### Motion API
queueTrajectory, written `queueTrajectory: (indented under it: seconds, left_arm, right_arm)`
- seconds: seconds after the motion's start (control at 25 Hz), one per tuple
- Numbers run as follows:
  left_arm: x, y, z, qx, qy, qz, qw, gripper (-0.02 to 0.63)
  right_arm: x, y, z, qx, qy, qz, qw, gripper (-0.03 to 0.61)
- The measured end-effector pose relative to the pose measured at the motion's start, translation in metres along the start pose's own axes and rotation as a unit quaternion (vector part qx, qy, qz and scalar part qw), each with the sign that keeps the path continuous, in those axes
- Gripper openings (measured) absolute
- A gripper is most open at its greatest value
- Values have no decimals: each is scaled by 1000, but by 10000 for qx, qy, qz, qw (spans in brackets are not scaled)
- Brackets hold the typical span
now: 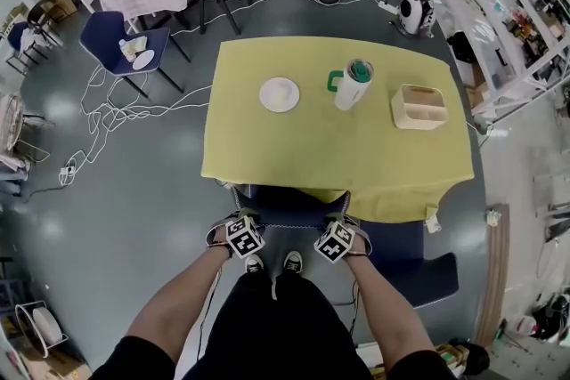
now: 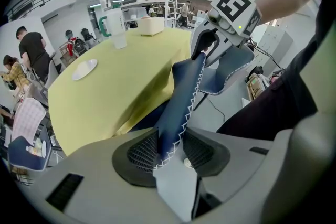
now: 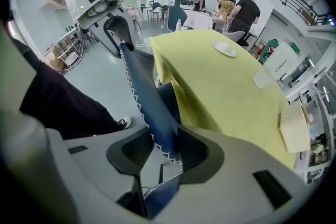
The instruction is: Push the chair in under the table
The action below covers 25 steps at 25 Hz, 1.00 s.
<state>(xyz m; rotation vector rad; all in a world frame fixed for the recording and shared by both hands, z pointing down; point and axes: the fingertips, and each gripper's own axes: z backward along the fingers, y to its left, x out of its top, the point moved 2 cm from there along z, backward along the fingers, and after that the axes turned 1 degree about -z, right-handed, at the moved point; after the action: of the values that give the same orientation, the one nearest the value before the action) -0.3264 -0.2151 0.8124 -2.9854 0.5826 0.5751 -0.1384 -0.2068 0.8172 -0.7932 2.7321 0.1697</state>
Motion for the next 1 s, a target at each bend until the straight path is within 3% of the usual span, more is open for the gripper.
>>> queueTrajectory:
  seconds: [0.8, 1.0]
  left_arm:
    - [13, 10, -5, -172, -75, 66, 9998, 163]
    - [5, -1, -11, -230, 34, 7, 9997, 164]
  right_arm:
    - [3, -17, -5, -49, -32, 47, 10000, 141]
    - [-4, -3, -10, 90, 22, 107, 9999, 143]
